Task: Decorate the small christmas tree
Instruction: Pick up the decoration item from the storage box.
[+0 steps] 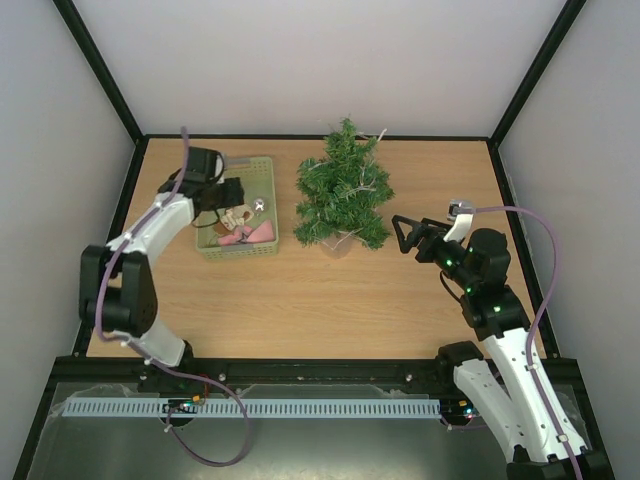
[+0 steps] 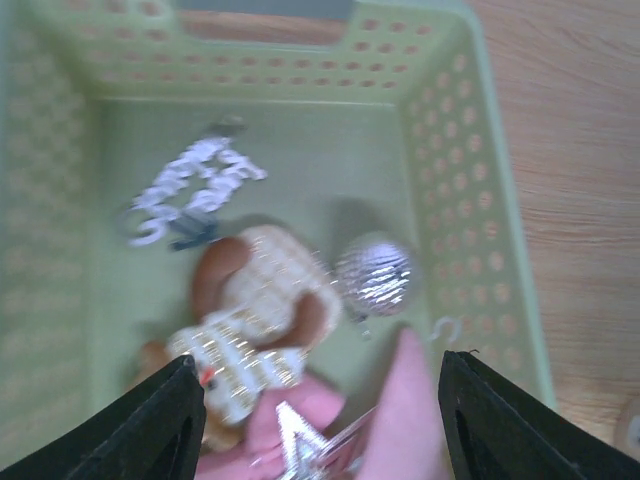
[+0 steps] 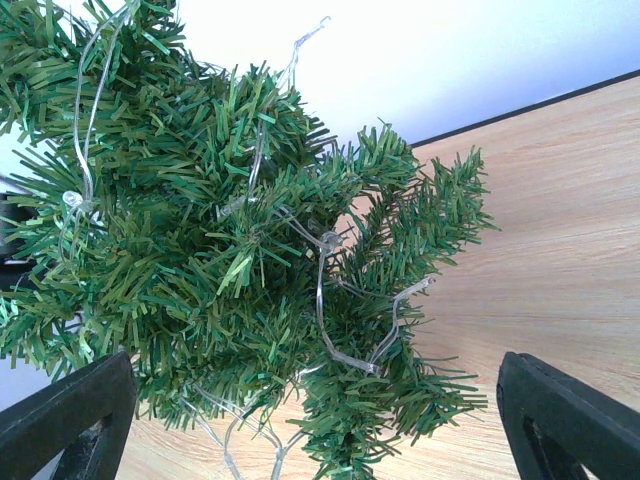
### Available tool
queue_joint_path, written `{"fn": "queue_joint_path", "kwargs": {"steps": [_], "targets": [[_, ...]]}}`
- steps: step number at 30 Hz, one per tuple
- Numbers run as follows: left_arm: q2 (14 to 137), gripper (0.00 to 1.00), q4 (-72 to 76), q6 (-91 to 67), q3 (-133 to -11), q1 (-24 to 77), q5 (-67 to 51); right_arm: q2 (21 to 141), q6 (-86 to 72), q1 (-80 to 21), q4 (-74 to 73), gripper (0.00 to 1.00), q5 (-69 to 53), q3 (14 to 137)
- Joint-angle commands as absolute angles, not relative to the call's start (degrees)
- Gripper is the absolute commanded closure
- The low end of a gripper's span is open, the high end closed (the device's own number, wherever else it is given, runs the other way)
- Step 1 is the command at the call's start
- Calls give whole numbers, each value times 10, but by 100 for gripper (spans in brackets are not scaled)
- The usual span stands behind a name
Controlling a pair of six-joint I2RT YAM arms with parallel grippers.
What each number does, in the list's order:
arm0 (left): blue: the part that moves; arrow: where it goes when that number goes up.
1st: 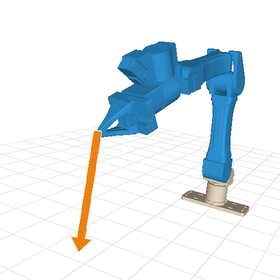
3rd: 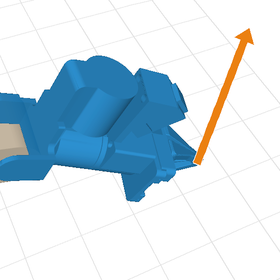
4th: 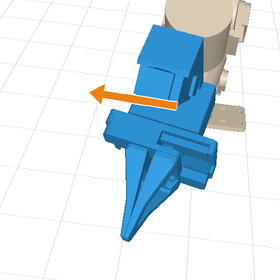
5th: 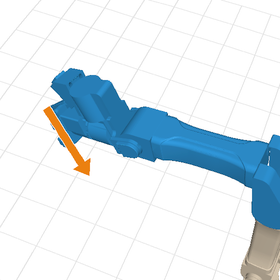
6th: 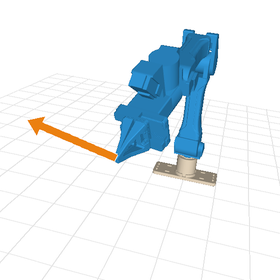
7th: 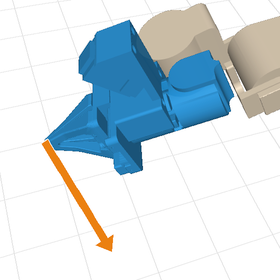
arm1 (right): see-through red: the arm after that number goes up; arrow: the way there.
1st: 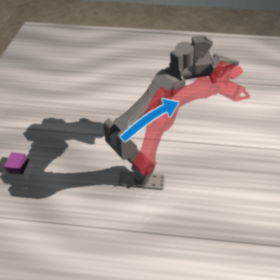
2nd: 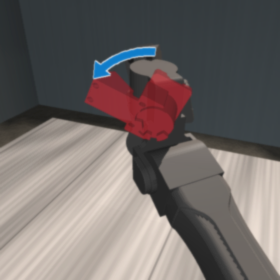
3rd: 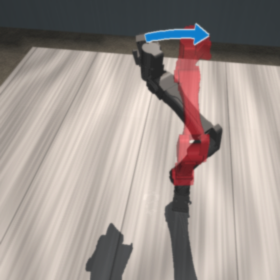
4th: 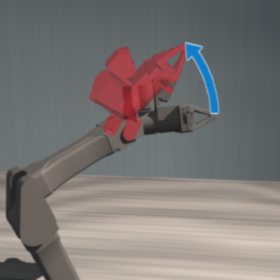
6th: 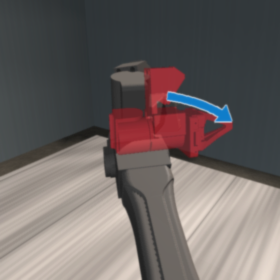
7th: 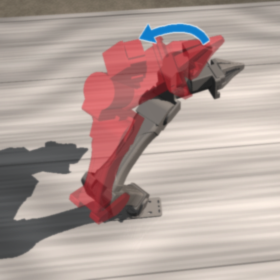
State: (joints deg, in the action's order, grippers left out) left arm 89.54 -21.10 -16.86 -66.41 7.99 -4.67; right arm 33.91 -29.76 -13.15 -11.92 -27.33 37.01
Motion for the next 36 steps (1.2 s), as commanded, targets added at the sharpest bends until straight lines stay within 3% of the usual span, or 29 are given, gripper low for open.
{"fn": "queue_joint_path", "kwargs": {"steps": [1,9,15,36], "targets": [[971,33,-207,-141,-721,116,-54,338,-291,-135,-114,3,-269,380],[1077,31,-174,-138,-763,136,-74,339,-283,-135,-113,5,-293,383],[1124,35,-169,-133,-784,139,-81,333,-287,-135,-108,6,-292,376],[1182,47,-180,-119,-818,145,-16,323,-280,-135,-124,7,-283,375]]}}
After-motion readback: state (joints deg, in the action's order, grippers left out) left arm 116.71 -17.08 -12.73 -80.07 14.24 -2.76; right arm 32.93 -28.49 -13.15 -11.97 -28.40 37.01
